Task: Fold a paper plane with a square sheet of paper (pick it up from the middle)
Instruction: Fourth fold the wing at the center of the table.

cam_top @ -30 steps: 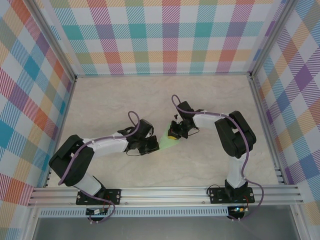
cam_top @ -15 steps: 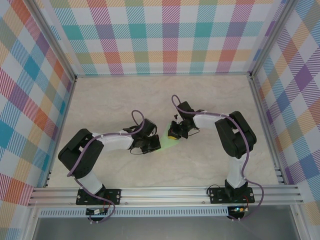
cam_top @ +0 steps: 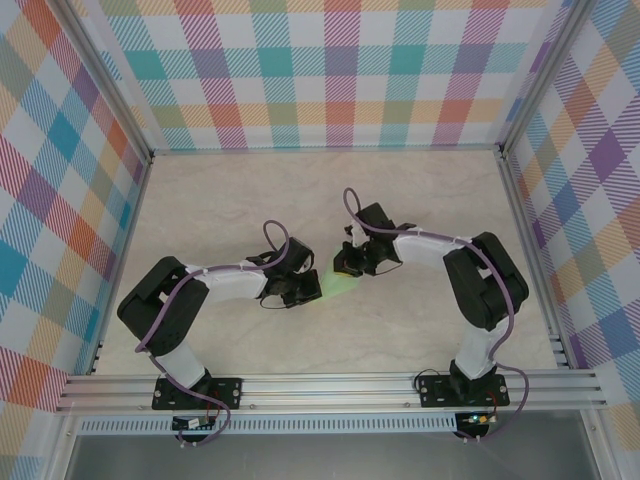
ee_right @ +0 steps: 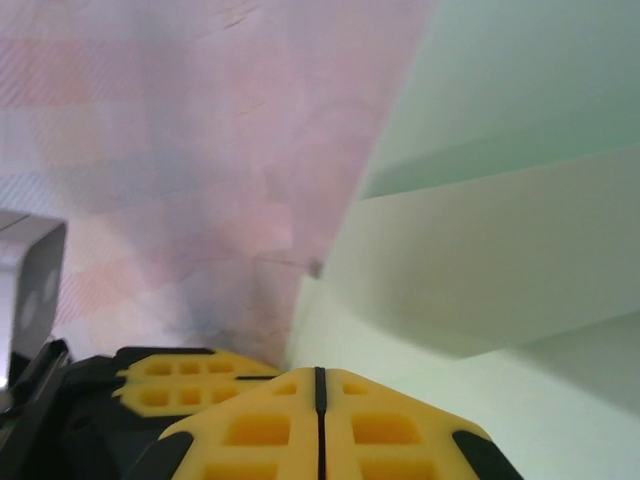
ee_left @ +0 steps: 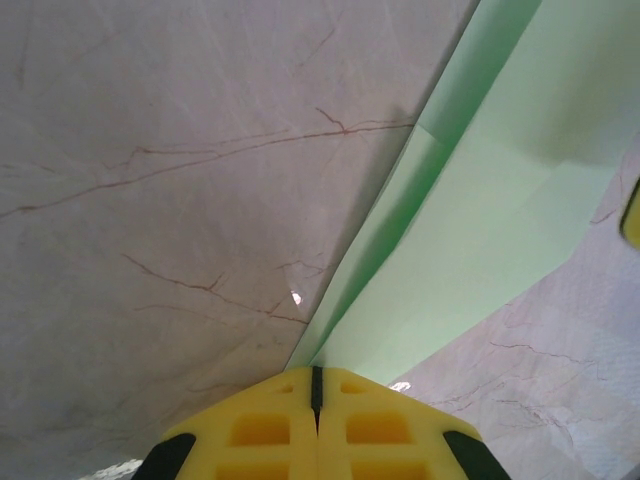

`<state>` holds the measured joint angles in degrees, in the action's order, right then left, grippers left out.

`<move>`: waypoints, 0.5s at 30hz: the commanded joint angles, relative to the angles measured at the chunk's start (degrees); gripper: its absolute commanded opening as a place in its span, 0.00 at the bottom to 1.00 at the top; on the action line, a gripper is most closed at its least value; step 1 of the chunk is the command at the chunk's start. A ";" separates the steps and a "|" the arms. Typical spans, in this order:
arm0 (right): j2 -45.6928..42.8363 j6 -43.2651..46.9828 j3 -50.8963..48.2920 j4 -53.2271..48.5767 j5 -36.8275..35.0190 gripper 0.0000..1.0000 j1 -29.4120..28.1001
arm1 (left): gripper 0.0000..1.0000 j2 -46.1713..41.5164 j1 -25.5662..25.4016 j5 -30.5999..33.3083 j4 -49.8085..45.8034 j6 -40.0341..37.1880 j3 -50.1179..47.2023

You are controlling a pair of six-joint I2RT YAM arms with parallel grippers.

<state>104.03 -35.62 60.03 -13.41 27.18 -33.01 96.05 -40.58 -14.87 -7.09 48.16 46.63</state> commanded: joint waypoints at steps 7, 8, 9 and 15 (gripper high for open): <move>4.00 -1.97 -1.49 4.68 3.36 0.07 -3.88 | 0.00 1.20 0.50 2.04 -4.16 -0.61 -2.14; 4.44 -1.98 -1.43 4.87 3.58 0.06 -3.90 | 0.00 1.24 0.55 2.03 -4.13 -0.52 -2.16; 4.80 -1.97 -1.31 4.69 3.65 0.07 -4.03 | 0.00 1.20 0.50 1.96 -4.08 -0.51 -2.12; 6.84 -1.74 -1.57 4.28 3.56 0.06 -4.07 | 0.00 1.32 0.50 2.02 -3.94 -0.26 -2.14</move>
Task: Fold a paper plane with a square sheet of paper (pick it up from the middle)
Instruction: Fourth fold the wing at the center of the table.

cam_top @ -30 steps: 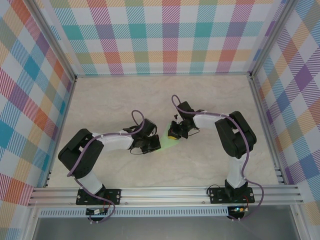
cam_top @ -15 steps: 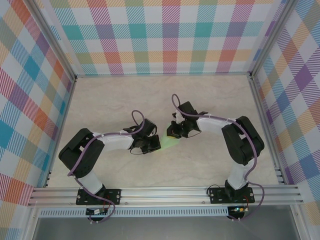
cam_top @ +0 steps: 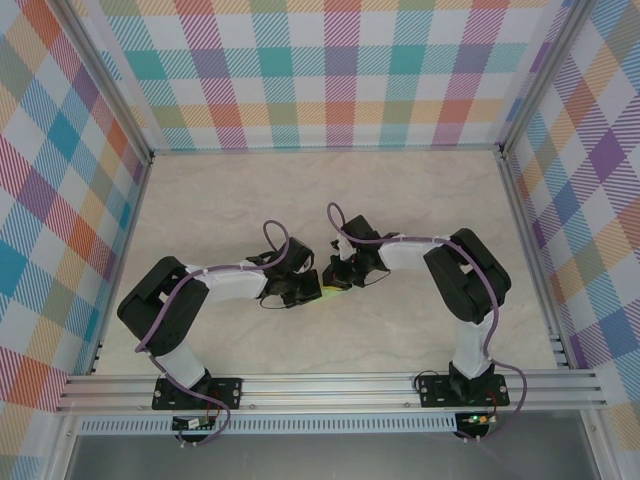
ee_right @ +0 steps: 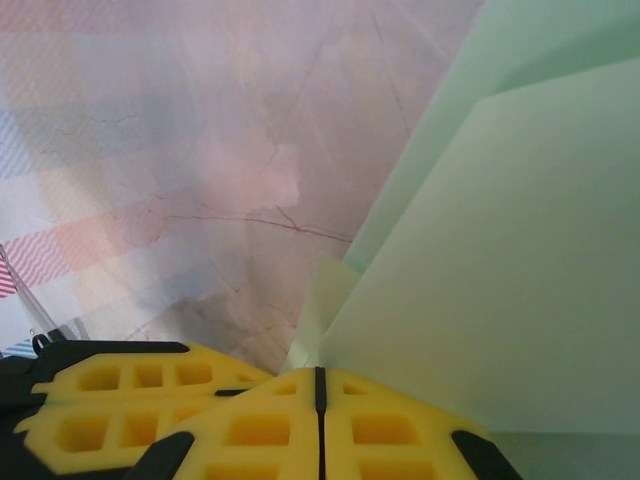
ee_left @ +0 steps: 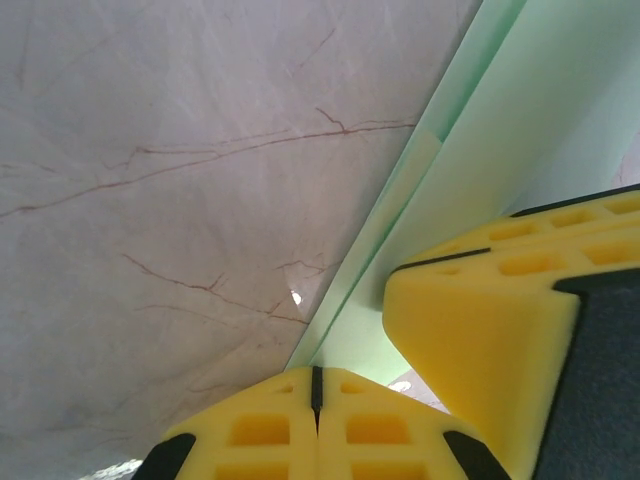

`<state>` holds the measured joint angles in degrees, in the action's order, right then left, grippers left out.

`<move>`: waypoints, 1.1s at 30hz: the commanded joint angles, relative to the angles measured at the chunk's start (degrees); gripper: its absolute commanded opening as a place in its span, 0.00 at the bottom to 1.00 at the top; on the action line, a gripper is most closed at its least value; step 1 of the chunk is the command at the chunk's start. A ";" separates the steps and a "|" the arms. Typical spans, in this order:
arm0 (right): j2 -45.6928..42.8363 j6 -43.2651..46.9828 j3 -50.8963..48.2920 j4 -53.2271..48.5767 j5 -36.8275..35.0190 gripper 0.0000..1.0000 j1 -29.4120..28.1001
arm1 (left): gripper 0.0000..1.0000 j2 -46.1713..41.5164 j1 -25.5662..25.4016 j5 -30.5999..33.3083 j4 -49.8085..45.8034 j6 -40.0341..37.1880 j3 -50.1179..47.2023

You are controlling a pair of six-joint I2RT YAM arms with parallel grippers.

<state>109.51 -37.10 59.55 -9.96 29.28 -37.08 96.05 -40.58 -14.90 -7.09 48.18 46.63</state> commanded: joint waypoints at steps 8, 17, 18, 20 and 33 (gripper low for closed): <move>2.26 2.34 -0.42 -1.90 -2.72 0.06 0.62 | 0.00 0.94 0.51 2.93 -5.97 -0.03 -2.31; 3.29 7.54 0.14 -1.79 -6.49 0.06 7.65 | 0.00 1.05 0.54 3.30 -8.32 0.24 -4.33; 3.01 7.72 -0.24 -1.31 -6.72 0.07 8.58 | 0.00 1.16 0.50 3.28 -8.38 0.22 -4.74; 2.36 8.18 -1.07 -0.13 -7.16 0.07 10.16 | 0.00 1.24 0.50 3.17 -8.37 0.33 -5.42; 4.06 7.31 5.36 -4.21 -12.22 0.07 19.21 | 0.00 0.82 0.53 2.42 -8.21 -0.71 -5.63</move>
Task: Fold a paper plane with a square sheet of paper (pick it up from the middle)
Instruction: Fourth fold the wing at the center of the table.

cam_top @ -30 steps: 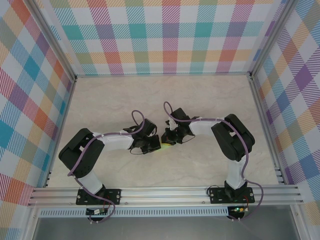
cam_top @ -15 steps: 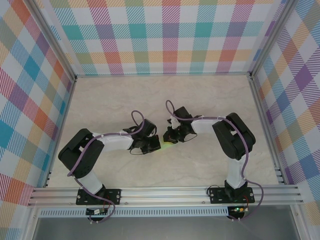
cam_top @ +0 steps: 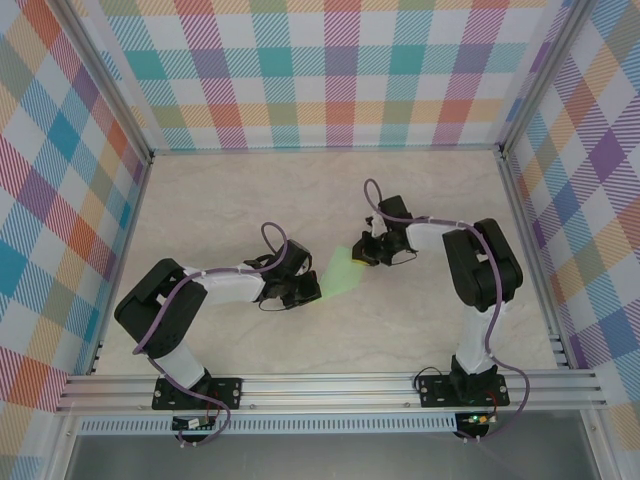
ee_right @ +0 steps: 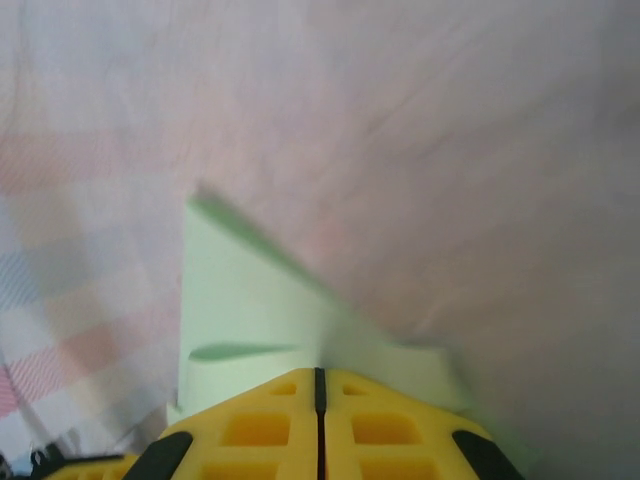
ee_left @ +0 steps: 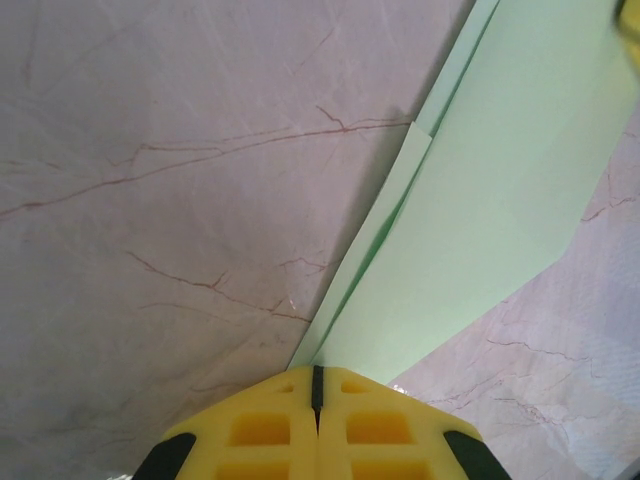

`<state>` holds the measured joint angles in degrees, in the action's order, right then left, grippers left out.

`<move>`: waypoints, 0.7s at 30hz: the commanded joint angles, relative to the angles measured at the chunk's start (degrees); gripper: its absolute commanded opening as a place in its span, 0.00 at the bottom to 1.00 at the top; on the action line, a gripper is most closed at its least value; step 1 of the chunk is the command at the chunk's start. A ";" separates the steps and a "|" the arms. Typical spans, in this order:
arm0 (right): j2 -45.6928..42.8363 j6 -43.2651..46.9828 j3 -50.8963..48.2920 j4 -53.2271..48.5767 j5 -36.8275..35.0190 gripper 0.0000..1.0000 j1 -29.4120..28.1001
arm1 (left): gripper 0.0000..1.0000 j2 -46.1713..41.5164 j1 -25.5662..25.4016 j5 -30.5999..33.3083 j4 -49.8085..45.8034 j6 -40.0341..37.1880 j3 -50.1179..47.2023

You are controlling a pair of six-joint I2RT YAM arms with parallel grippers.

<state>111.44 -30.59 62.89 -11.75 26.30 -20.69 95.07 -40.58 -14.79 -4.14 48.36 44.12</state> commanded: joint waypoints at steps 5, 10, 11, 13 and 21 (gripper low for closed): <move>1.02 1.00 3.80 -4.58 -9.68 0.08 4.03 | 0.00 1.66 0.55 1.94 -11.07 -1.45 -2.30; -7.14 -1.18 1.16 -4.77 -6.50 0.14 3.90 | 0.00 0.00 0.50 0.90 -9.65 -1.69 0.10; -9.19 -2.16 0.10 -4.85 -5.91 0.20 3.82 | 0.02 -0.82 0.50 0.60 -9.25 -1.79 1.04; -12.60 -3.82 -2.42 -4.64 -5.01 0.28 3.39 | 0.09 -2.61 0.51 0.68 -8.66 -1.75 2.92; -19.39 -14.53 -10.15 -2.14 -1.75 0.53 -0.50 | 0.47 -11.59 1.10 12.84 -14.61 -1.66 6.29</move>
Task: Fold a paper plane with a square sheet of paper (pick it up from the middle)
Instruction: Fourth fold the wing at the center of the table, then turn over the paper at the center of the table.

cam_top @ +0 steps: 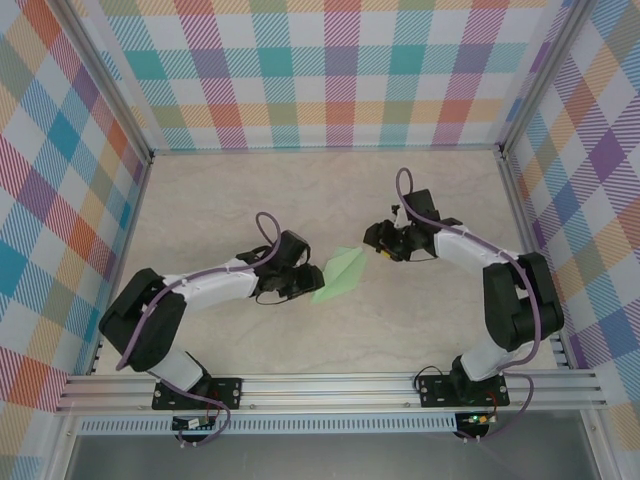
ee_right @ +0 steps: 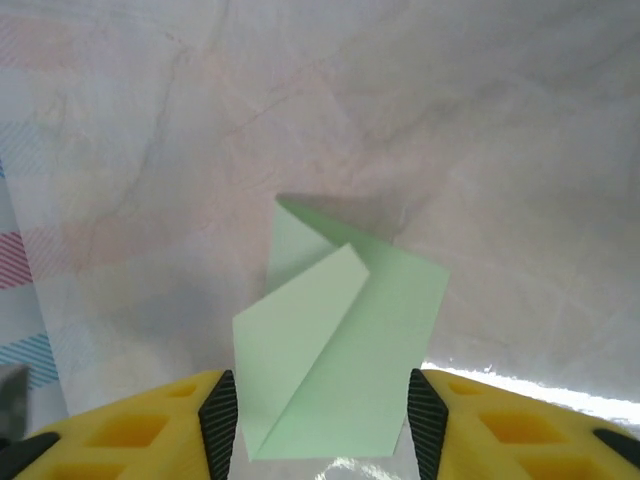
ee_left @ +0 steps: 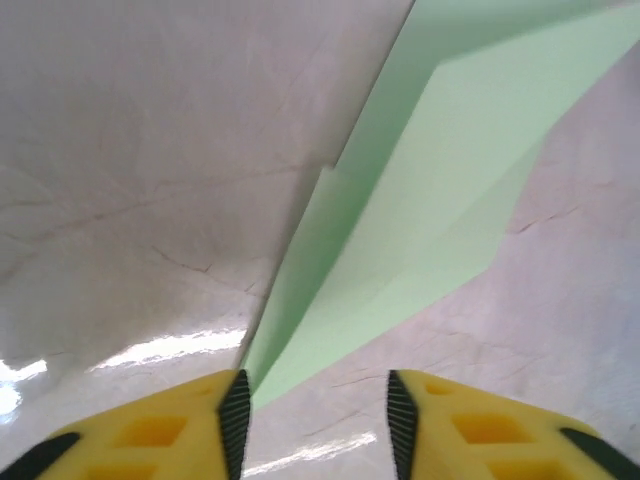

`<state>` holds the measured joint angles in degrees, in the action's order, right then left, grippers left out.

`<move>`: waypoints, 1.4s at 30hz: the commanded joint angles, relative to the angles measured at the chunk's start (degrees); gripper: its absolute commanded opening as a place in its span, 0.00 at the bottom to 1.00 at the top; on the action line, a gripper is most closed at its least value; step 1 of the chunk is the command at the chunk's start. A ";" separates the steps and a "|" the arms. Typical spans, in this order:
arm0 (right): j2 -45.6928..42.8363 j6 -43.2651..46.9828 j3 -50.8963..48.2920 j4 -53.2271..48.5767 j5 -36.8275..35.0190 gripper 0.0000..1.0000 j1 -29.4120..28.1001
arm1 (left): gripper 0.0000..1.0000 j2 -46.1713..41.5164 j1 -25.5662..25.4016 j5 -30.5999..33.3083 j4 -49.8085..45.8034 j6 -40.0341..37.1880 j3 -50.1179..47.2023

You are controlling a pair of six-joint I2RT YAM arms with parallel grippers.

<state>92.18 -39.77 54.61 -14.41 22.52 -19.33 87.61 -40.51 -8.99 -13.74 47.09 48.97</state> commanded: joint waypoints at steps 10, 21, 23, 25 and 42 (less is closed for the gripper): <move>5.30 -11.12 -1.06 4.47 0.89 0.49 -7.04 | 0.65 -10.86 2.69 14.37 -8.50 0.02 -1.10; 11.54 -9.72 2.91 6.58 4.21 0.41 -10.09 | 0.77 -10.03 4.45 9.34 -4.40 -2.49 -3.36; 12.60 -9.89 3.13 7.50 4.87 0.40 -10.53 | 0.80 -9.85 4.95 8.66 -4.03 -2.38 -3.62; 13.52 -10.11 3.22 8.54 5.63 0.39 -10.79 | 0.83 -9.79 5.60 8.04 -3.90 -1.54 -4.07; 9.46 -10.83 4.31 23.31 18.56 0.09 -9.75 | 1.00 -12.37 12.51 -11.50 12.00 3.15 -9.53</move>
<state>104.97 -51.22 56.49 4.43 34.15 -29.69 77.54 -29.45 -13.98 -7.64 48.86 40.60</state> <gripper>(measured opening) 0.096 0.999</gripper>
